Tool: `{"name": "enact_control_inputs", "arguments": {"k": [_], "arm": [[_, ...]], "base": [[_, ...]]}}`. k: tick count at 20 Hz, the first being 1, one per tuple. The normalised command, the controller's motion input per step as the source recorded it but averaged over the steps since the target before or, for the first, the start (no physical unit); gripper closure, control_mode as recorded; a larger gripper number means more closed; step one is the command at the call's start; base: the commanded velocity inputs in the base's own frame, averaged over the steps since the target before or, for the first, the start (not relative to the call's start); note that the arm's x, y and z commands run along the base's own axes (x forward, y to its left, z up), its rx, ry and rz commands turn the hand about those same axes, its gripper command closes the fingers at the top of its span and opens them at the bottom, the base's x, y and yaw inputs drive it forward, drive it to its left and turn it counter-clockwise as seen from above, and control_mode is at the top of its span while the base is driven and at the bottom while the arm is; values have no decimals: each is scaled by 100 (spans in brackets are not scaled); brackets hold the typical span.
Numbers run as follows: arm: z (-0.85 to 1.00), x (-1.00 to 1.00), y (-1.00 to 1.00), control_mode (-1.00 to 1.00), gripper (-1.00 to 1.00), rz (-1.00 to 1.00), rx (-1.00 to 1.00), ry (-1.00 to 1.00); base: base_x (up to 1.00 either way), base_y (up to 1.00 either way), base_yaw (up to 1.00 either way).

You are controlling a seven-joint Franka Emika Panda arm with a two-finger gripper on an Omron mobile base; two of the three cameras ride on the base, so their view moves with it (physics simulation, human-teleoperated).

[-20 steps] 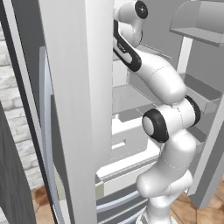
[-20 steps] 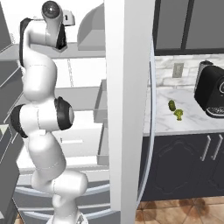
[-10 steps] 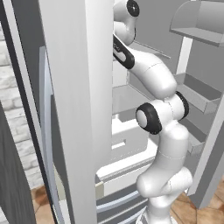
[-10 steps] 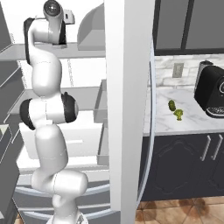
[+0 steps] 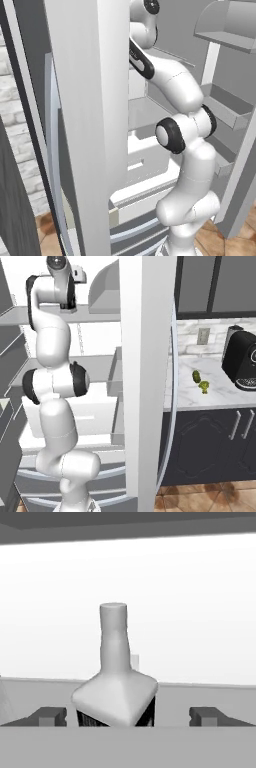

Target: Place the liquor on the top shelf of the fridge to keep it out of children's reach, and place the broccoli and cucumber on lower shelves for easy access.

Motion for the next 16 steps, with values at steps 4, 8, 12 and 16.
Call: {"name": "enact_control_inputs", "arguments": {"k": [4, 8, 12, 16], "arm": [[-49, -51, -8, -100, -100, -9, -4, -1], [-41, -44, -1, -100, -100, -7, -2, -7], [-34, -51, -5, -100, -100, -2, 0, -15], [-5, -59, -19, -100, -100, 0, 0, -10]], "base": [[0, 0, 0], [0, 0, 0], [0, 0, 0], [0, 0, 0]]}}
